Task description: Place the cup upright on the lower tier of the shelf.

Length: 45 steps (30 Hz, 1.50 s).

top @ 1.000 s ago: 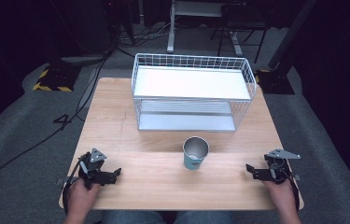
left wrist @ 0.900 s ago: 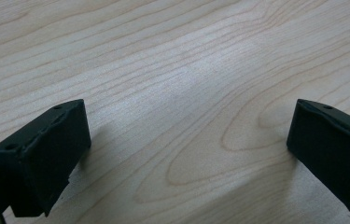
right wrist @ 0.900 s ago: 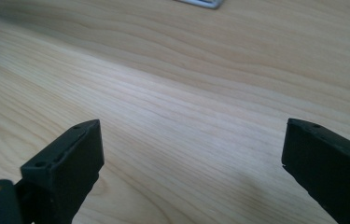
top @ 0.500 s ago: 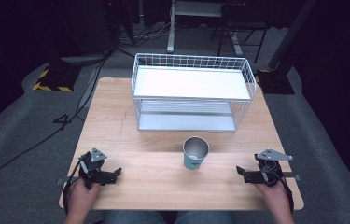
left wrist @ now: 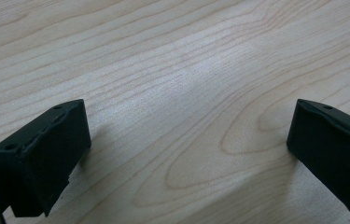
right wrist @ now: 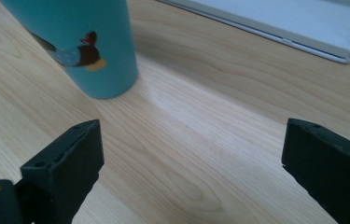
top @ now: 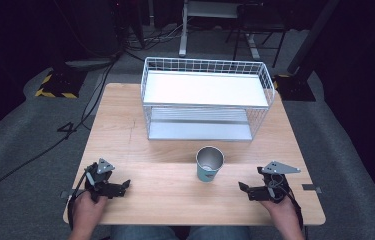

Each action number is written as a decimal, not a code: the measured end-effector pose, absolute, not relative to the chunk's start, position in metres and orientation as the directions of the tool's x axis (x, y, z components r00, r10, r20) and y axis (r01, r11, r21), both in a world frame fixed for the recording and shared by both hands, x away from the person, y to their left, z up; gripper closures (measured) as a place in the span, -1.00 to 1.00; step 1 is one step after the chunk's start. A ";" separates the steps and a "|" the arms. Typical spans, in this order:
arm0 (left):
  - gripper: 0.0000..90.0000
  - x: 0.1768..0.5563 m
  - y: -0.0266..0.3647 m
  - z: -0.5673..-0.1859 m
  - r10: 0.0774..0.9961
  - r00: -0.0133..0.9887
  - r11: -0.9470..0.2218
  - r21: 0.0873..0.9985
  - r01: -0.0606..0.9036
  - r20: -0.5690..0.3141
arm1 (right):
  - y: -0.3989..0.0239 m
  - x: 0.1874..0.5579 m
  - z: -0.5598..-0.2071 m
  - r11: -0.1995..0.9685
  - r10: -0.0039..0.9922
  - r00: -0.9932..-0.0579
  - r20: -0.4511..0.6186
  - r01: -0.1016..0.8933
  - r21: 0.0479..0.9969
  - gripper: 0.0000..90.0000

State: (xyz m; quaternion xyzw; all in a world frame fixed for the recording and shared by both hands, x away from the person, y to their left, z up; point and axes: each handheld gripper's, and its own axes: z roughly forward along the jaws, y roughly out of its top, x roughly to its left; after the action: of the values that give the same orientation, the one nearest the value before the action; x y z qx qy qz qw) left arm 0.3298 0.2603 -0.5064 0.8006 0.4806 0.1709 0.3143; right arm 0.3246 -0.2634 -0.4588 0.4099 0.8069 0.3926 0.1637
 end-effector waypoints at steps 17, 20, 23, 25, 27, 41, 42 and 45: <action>-1.00 0.330 0.260 -0.506 0.877 0.479 -0.340 0.668 0.662 -0.029 | -0.215 0.332 -0.467 0.317 0.737 -0.663 0.134 0.514 0.797 -0.87; -1.00 0.330 0.260 -0.506 0.877 0.480 -0.341 0.668 0.661 -0.028 | -0.203 0.336 -0.472 0.298 0.740 -0.655 0.151 0.521 0.800 -0.84; -1.00 0.330 0.260 -0.506 0.877 0.480 -0.340 0.668 0.662 -0.029 | -0.199 0.339 -0.474 0.279 0.747 -0.645 0.164 0.528 0.802 -0.81; -1.00 0.330 0.260 -0.506 0.877 0.480 -0.341 0.668 0.662 -0.028 | -0.197 0.341 -0.476 0.263 0.750 -0.638 0.172 0.528 0.808 -0.75; -1.00 0.330 0.260 -0.506 0.877 0.480 -0.341 0.668 0.661 -0.028 | -0.194 0.344 -0.478 0.252 0.754 -0.632 0.181 0.532 0.808 -0.74; -1.00 0.330 0.260 -0.506 0.877 0.480 -0.341 0.668 0.661 -0.028 | -0.163 0.354 -0.493 0.268 0.744 -0.648 0.161 0.511 0.817 -0.69; -1.00 0.330 0.260 -0.506 0.877 0.480 -0.341 0.668 0.661 -0.028 | -0.161 0.354 -0.493 0.266 0.746 -0.646 0.162 0.512 0.817 -0.68; -1.00 0.330 0.260 -0.506 0.877 0.480 -0.340 0.667 0.662 -0.028 | -0.155 0.357 -0.496 0.270 0.752 -0.643 0.148 0.505 0.819 -0.68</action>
State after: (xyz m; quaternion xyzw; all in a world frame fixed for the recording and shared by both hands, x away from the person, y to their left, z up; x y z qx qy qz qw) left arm 0.3298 0.2603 -0.5064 0.8006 0.4807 0.1709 0.3142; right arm 0.3571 -0.1550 -0.4965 0.4003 0.7853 0.4523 0.1361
